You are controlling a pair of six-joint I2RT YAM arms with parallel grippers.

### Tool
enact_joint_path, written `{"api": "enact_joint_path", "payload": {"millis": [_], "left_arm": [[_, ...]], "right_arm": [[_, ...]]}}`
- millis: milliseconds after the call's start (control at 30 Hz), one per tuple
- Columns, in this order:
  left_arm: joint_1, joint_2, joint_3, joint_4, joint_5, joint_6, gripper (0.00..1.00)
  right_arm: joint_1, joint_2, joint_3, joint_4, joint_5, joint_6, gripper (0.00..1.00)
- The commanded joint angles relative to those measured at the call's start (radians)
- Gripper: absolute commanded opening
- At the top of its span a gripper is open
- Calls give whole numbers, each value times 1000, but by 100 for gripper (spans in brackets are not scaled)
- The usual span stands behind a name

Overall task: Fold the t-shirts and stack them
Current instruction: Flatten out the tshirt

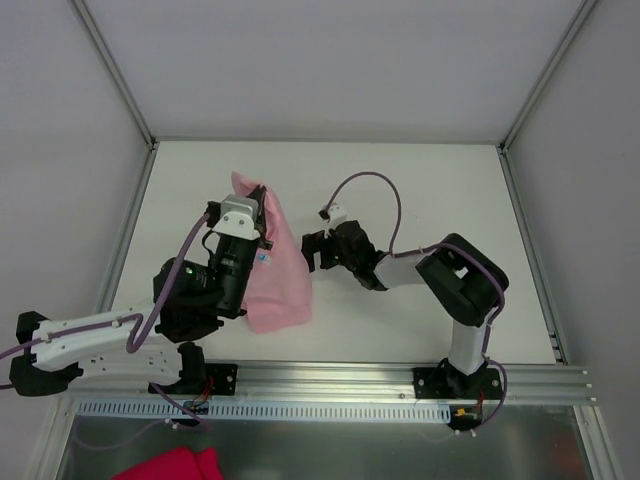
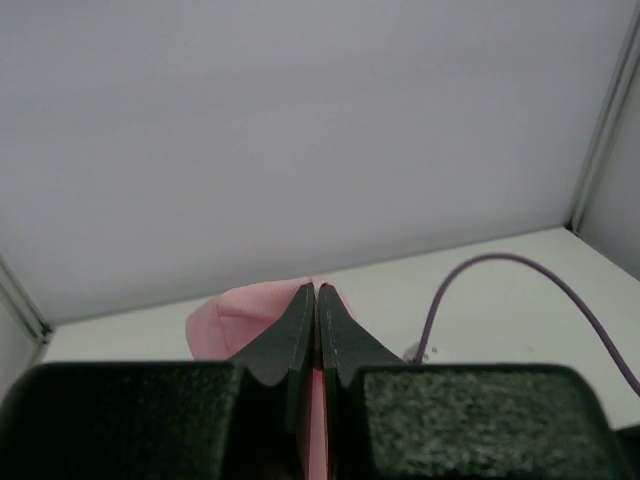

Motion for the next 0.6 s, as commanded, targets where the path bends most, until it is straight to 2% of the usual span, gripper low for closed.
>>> {"api": "enact_joint_path", "payload": {"millis": [0,33,167,333,467,567], "left_arm": [[5,-29,-48,-267,-98,-366,0],[5,-41,-67,-356,-80,-432,0],[5,-4,-189,-454,33,-725,0],[-7,143,-286,-435,127,-894,0],[-41,253,-364,-392,116,-1014,0],[-86,356,-375,-412,92,-1179,0]], "right_arm": [[-54,-40,20,-119,140,-7,98],[-65,-60,9,-142,174,-7,99],[-134,-242,-58,-209,323,14,98],[-139,-408,-38,-363,412,-18,98],[-139,-497,-25,-438,477,-56,98],[-139,-542,3,-489,480,-70,98]]}}
